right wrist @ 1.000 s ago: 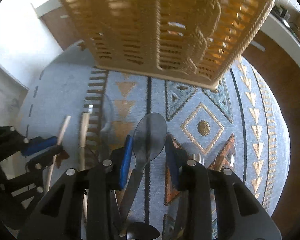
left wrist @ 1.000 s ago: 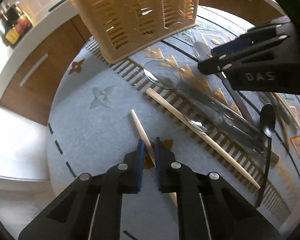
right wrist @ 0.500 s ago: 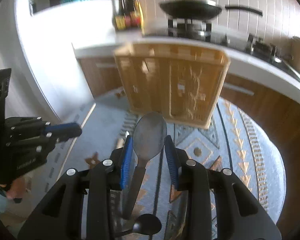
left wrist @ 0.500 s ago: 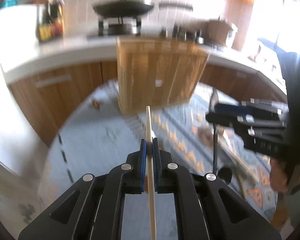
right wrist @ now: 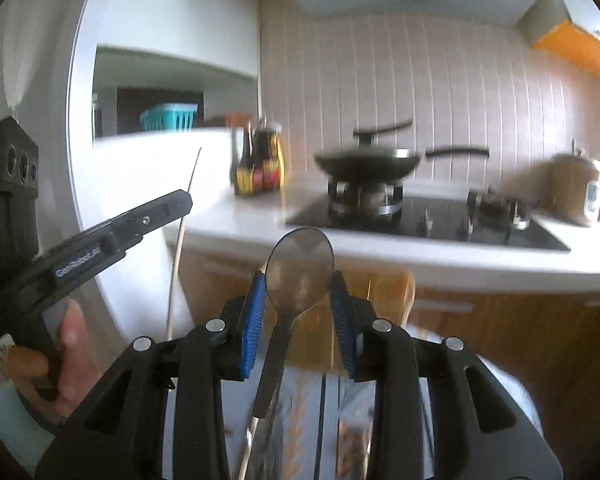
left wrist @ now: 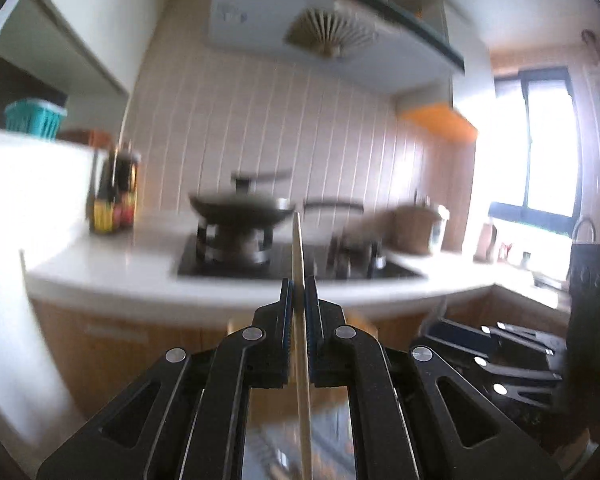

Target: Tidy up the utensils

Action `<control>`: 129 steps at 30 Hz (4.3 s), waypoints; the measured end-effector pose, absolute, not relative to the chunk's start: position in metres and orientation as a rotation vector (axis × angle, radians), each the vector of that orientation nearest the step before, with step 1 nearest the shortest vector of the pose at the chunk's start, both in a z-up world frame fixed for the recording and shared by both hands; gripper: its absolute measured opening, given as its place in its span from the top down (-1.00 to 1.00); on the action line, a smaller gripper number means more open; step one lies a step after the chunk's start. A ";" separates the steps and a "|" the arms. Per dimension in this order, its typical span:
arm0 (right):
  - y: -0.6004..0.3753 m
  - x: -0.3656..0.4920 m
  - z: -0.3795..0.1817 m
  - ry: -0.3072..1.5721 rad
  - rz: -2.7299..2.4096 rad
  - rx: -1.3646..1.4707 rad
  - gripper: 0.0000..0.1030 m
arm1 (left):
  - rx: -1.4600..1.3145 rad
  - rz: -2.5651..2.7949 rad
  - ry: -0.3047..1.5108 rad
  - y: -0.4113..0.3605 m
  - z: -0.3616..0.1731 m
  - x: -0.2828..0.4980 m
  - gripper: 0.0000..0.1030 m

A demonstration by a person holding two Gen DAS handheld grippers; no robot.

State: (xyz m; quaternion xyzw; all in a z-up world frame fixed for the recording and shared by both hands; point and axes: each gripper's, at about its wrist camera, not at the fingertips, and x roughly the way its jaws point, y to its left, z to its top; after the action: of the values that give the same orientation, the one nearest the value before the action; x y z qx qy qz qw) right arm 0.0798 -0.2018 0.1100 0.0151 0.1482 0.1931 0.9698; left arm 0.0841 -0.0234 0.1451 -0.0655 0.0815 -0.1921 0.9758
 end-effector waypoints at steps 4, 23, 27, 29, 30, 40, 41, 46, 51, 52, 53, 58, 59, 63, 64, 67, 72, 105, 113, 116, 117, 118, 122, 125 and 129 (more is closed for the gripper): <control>-0.208 0.105 0.142 0.204 0.322 0.053 0.42 | -0.156 -0.368 0.052 -0.028 0.172 0.113 0.93; -0.203 0.228 0.079 0.292 0.134 0.021 0.42 | -0.150 -0.153 0.010 -0.042 0.076 0.247 0.92; -0.202 0.235 0.068 0.340 0.142 0.014 0.42 | -0.130 -0.163 0.040 -0.045 0.068 0.245 0.92; -0.201 0.236 0.063 0.363 0.155 0.009 0.42 | -0.127 -0.165 0.055 -0.045 0.067 0.245 0.91; -0.201 0.235 0.060 0.377 0.162 0.008 0.42 | -0.123 -0.163 0.059 -0.046 0.067 0.244 0.91; -0.209 0.204 0.067 0.427 0.221 0.066 -0.25 | -0.097 -0.161 0.072 -0.030 0.081 0.201 0.29; -0.209 0.199 0.069 0.430 0.219 0.065 -0.25 | -0.096 -0.161 0.073 -0.029 0.082 0.197 0.29; -0.210 0.173 0.084 0.465 0.196 0.060 -0.25 | -0.105 -0.161 0.074 -0.016 0.106 0.161 0.23; -0.213 0.153 0.093 0.584 0.181 0.037 -0.25 | -0.131 -0.167 0.138 -0.004 0.124 0.131 0.23; -0.215 0.149 0.093 0.619 0.181 0.037 -0.25 | -0.138 -0.172 0.162 -0.002 0.125 0.129 0.23; -0.217 0.146 0.092 0.643 0.187 0.042 -0.26 | -0.157 -0.192 0.220 0.001 0.126 0.126 0.23; -0.231 0.125 0.081 0.761 0.212 0.060 -0.26 | -0.202 -0.247 0.438 0.006 0.109 0.127 0.23; -0.233 0.120 0.076 0.785 0.218 0.062 -0.26 | -0.206 -0.273 0.512 0.006 0.099 0.128 0.23; -0.243 0.109 0.052 0.877 0.246 0.096 -0.26 | -0.163 -0.327 0.674 -0.004 0.061 0.122 0.23; -0.246 0.107 0.043 0.901 0.241 0.097 -0.26 | -0.151 -0.332 0.693 -0.007 0.056 0.122 0.24; -0.256 0.104 0.022 0.962 0.218 0.101 -0.25 | -0.095 -0.366 0.787 -0.021 0.025 0.119 0.26; -0.270 0.108 -0.011 1.067 0.223 0.120 -0.08 | -0.086 -0.401 0.879 -0.029 0.001 0.125 0.26; -0.223 0.133 -0.074 1.193 0.375 0.022 0.48 | -0.129 -0.388 1.150 -0.094 -0.077 0.213 0.14; -0.187 0.141 -0.074 1.138 0.335 -0.091 0.53 | -0.114 -0.371 1.133 -0.107 -0.078 0.217 -0.05; -0.182 0.137 -0.079 1.104 0.329 -0.141 0.91 | -0.064 -0.343 1.109 -0.120 -0.079 0.214 -0.05; -0.180 0.135 -0.080 1.094 0.333 -0.143 0.92 | -0.032 -0.329 1.095 -0.127 -0.080 0.211 -0.05; -0.180 0.133 -0.080 1.083 0.336 -0.147 0.92 | -0.004 -0.316 1.082 -0.133 -0.081 0.209 -0.04; -0.189 0.123 -0.080 1.038 0.339 -0.153 0.98 | 0.162 -0.238 1.009 -0.159 -0.085 0.197 0.28; -0.193 0.118 -0.073 1.010 0.358 -0.136 0.98 | 0.181 -0.233 0.981 -0.166 -0.087 0.190 0.35; -0.207 0.116 -0.072 1.054 0.418 -0.071 0.97 | 0.160 -0.239 0.973 -0.164 -0.086 0.184 0.39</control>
State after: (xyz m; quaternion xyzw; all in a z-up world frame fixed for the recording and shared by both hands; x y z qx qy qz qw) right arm 0.1164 -0.2066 -0.0722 -0.0339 0.4989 0.1979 0.8431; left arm 0.1838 -0.1642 -0.0860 0.0768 0.4659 -0.1146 0.8740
